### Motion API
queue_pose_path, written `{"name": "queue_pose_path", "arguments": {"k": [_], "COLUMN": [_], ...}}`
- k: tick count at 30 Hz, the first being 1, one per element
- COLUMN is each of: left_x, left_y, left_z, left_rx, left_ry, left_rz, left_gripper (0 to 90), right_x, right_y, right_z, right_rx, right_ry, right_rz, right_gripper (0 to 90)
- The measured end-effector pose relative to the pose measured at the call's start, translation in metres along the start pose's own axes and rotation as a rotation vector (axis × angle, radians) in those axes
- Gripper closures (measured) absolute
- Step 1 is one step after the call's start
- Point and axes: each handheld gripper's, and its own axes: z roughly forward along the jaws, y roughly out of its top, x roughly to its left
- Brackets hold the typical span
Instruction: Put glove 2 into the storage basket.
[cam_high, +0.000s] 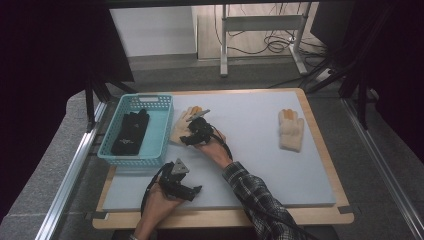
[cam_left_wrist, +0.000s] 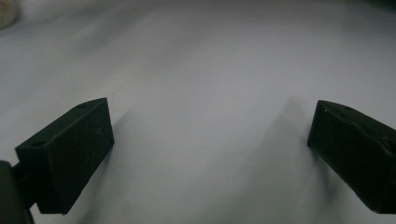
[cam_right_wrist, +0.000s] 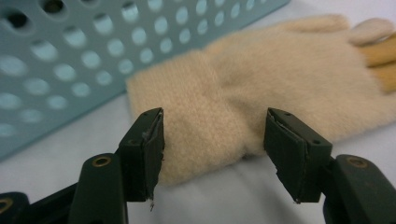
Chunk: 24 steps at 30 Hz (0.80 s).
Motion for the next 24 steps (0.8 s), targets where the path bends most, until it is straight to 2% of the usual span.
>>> {"name": "queue_pose_path", "arguments": {"k": [2,3,4,5,6,9,11,15,16,20,24], "left_x": [0.0,0.0,0.0,0.0,0.0,0.0,0.0,0.0,0.0,0.0,0.0], "left_y": [0.0,0.0,0.0,0.0,0.0,0.0,0.0,0.0,0.0,0.0,0.0], "left_z": [0.0,0.0,0.0,0.0,0.0,0.0,0.0,0.0,0.0,0.0,0.0], "left_rx": [0.0,0.0,0.0,0.001,0.001,0.001,0.001,0.001,0.001,0.001,0.0], "left_ry": [0.0,0.0,0.0,0.0,-0.001,-0.001,-0.001,0.0,-0.001,0.0,0.0], "left_rz": [0.0,0.0,0.0,0.0,0.0,0.0,0.0,0.0,0.0,-0.001,-0.001], "left_gripper": [0.6,0.7,0.7,0.7,0.7,0.6,0.7,0.7,0.7,0.7,0.7], "right_x": [0.001,-0.001,-0.001,-0.002,-0.002,-0.004,-0.003,0.004,0.005,0.004,-0.002], "right_y": [-0.001,-0.002,-0.002,-0.003,-0.003,-0.005,-0.005,-0.003,-0.002,-0.003,-0.005], "right_z": [0.002,0.004,0.004,0.003,0.003,0.001,0.001,-0.006,-0.013,-0.025,-0.052], "right_rx": [-0.004,-0.01,-0.01,-0.016,-0.016,-0.015,-0.016,-0.005,-0.005,-0.014,-0.039], "right_ry": [0.001,0.019,0.019,0.028,0.028,0.061,0.057,0.016,0.003,-0.001,-0.002], "right_rz": [0.006,0.033,0.033,0.052,0.052,0.09,0.081,0.009,-0.009,-0.017,-0.024], "right_gripper": [38.4,47.3,47.3,58.0,58.0,72.8,73.7,75.1,75.1,75.1,75.0]}}
